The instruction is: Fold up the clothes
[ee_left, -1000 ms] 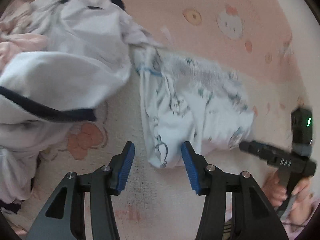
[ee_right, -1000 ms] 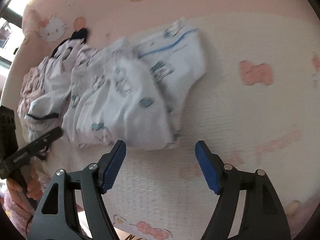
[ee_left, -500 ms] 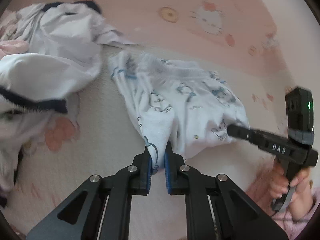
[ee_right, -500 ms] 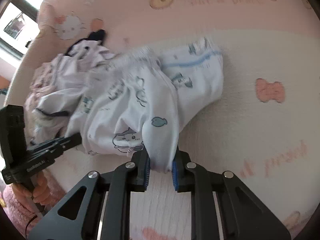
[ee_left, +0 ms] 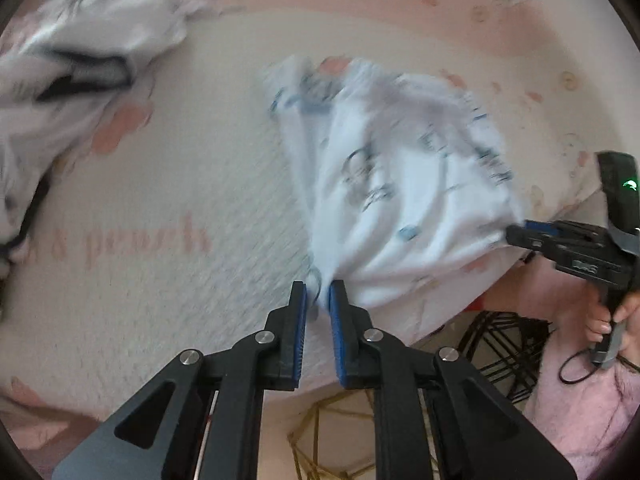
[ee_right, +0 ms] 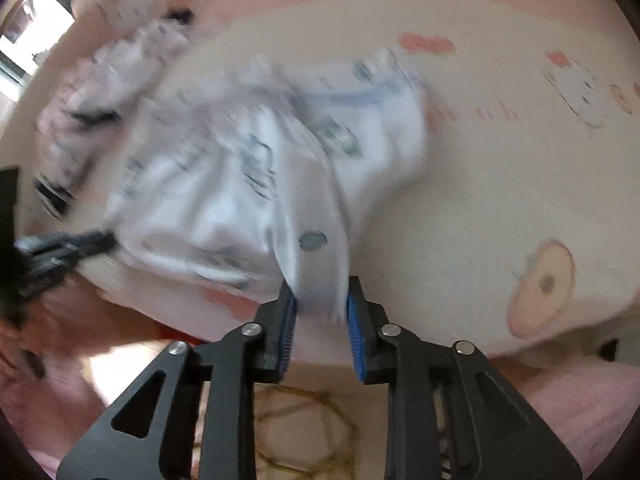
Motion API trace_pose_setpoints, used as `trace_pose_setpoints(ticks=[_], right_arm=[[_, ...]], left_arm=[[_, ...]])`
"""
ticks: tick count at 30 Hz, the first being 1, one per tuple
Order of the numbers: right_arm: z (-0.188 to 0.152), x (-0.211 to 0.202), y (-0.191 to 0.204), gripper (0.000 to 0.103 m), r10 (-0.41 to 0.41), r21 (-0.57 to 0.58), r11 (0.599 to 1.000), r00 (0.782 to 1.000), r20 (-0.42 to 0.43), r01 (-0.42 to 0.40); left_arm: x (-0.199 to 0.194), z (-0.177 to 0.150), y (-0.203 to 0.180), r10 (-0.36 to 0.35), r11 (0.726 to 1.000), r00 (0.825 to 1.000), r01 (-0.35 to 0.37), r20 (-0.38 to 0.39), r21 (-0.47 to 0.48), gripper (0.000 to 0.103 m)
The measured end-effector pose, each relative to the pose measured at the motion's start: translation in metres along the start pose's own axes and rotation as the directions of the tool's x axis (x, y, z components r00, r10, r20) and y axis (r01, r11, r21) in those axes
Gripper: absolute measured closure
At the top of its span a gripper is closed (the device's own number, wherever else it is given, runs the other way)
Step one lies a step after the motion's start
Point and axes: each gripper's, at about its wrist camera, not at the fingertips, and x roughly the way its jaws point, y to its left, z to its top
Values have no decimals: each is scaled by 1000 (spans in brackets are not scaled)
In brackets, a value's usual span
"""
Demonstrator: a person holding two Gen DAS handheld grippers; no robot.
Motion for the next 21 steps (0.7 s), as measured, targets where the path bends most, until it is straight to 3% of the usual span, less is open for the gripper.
trace_pose_setpoints(ticks=[3,7,9,10,11,15,17,18,19,21], right_arm=[[-8,-12,-10,54,-35,11,999,999,23,35],[-15,-37,-23,53,-106,81,992,989,99,98],[-13,-43,-21,53,-101,92,992,988,116,91],[-11,-43,-16,53,-96,75,993,988,119,88],[-7,-42,-6,53,-106,36,994,987,121,103],[2,-30,34,53,-122,-105,985,981,149,138],[1,-3,44,53,-202,-156,964,975,88,214],[-1,8,41,50,-243,-173,953,969,50,248],[-3,7,34,42,-227,-156,959,971,72,236],[-2,-1,17,42,-228,-99,968,972,48,232]], left_arm=[[-11,3,9,-29,997,999,31,26,-74,88],[-31,9,6,-10,995,991,24,135,-102,86],[-29,13,-11,-38,998,986,47,164,-51,80],[-28,15,-20,-52,998,983,58,178,-24,71],[-23,22,-38,-47,999,984,47,170,1,65],[8,28,-80,32,988,992,-50,122,149,63],[36,21,-80,151,971,988,-156,42,181,62],[35,18,-80,153,969,986,-162,64,188,62],[33,17,-78,156,968,987,-161,40,191,62],[29,16,-70,182,968,983,-184,23,171,62]])
